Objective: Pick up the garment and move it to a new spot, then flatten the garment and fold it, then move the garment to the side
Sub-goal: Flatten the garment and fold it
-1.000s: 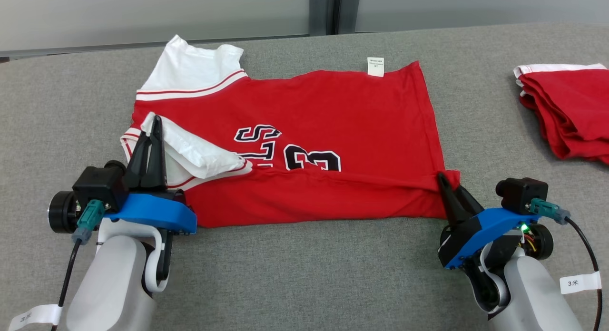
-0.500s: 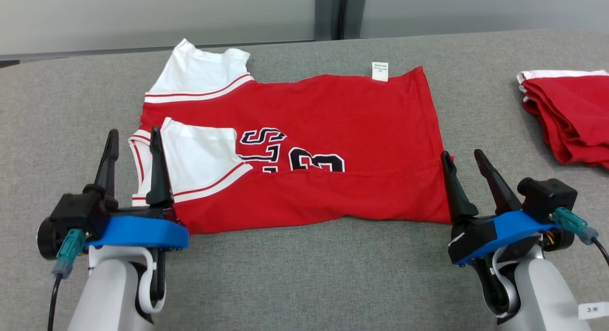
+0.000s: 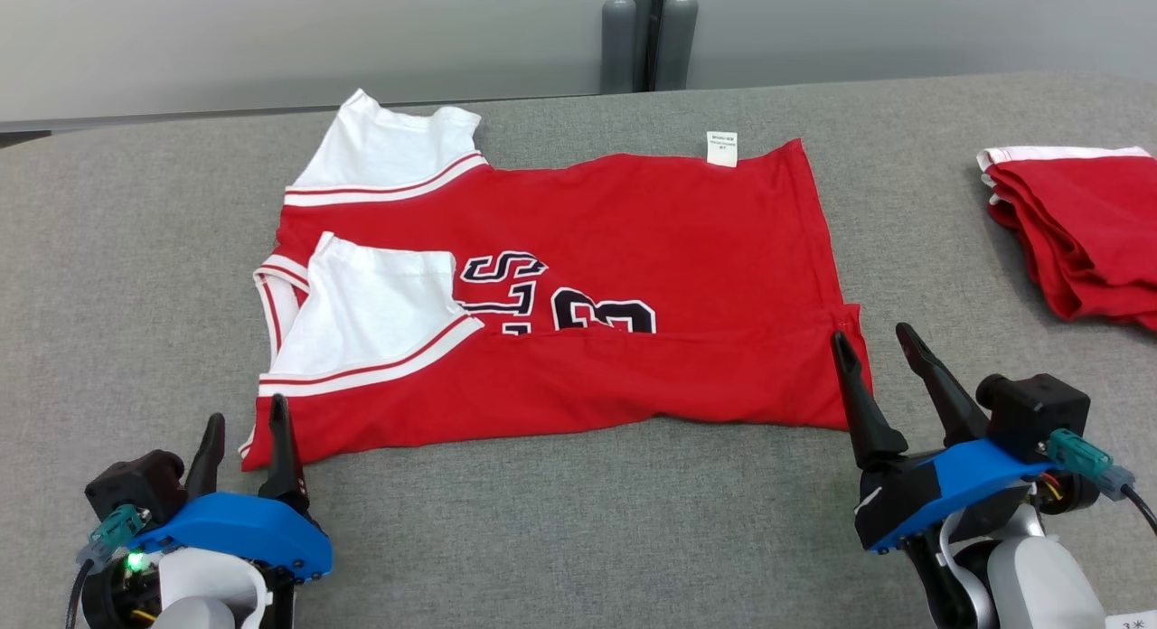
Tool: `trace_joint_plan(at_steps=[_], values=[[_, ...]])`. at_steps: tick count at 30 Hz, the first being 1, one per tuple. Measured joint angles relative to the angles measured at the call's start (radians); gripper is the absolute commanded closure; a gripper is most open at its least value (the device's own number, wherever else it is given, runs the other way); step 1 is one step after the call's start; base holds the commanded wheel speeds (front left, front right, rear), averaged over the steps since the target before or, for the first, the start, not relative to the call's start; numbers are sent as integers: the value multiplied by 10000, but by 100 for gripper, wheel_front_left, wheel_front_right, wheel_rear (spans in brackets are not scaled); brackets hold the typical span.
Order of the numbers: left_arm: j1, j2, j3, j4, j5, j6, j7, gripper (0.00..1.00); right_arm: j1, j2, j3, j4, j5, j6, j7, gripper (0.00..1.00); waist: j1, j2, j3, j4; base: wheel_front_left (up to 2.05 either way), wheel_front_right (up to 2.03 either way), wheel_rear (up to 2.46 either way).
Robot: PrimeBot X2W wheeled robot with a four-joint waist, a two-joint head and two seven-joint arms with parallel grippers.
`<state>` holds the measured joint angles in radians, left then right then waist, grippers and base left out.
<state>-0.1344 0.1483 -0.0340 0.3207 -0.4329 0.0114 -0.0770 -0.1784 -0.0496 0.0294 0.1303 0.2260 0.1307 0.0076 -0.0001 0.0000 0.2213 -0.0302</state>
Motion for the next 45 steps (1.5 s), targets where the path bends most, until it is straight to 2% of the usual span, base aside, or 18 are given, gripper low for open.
trace_joint_plan(at_steps=[6, 10, 11, 12, 14, 15, 24, 32, 33, 35, 36, 40, 45], values=[[41, -40, 205, 382, -575, 407, 1547, 0, 45, -2, 13, -148, -146, 0, 403, 0, 0, 0, 170, -116, 0, 0, 0], [26, -35, 261, 353, -857, 495, 2073, 0, 73, -2, 29, -90, -199, 0, 629, 0, 0, 0, 240, -199, 0, 0, 0], [25, -23, 251, 332, -865, 527, 2182, 9, 78, -2, 36, -36, -217, 0, 727, 0, 0, 0, 251, -220, 0, 0, 0], [25, -8, 247, 299, -871, 539, 2272, 54, 85, 0, 31, 40, -222, 0, 802, 0, 0, 0, 258, -235, 0, 0, 0], [28, -4, 224, 203, -920, 548, 2418, 78, 95, 0, 4, 203, -234, 0, 899, 0, 0, 0, 274, -254, 0, 0, 0], [33, -6, 203, 146, -947, 541, 2474, 100, 89, -2, -4, 299, -236, 0, 959, 0, 0, 0, 278, -254, 0, 0, 0], [119, -29, 136, -602, -932, 495, 2056, 100, -293, -2, -267, 1755, -180, 0, 1319, 0, 0, 0, 216, -42, 0, 0, 0], [150, -63, -69, -915, -865, 437, 1881, 100, -1073, -13, -349, 3559, 213, 0, 1398, 0, 0, 0, 154, 179, 0, 0, 0], [150, -79, -90, -943, -865, 433, 1864, 100, -1169, -17, -330, 3714, 267, 0, 1379, 42, 0, 0, 144, 197, 0, 0, 0], [157, -100, -123, -1026, -863, 408, 1789, 100, -1300, -19, -253, 3870, 489, -2, 1187, 73, 0, 0, 122, 211, 0, 0, 0], [174, -98, -130, -1081, -861, 407, 1741, 100, -1339, -19, -217, 3939, 602, -2, 1087, 100, 0, 0, 104, 207, 0, 0, 0], [376, -73, -178, -1404, -828, 368, 1630, 100, -1392, 12, -320, 3860, 554, 0, 786, 100, 0, 0, -50, 162, 0, 0, 0], [891, -13, -278, -2245, -823, 334, 1728, 100, -1176, 10, -746, 2867, 184, 0, 961, 100, 0, 0, -309, 70, 0, 0, 0]])
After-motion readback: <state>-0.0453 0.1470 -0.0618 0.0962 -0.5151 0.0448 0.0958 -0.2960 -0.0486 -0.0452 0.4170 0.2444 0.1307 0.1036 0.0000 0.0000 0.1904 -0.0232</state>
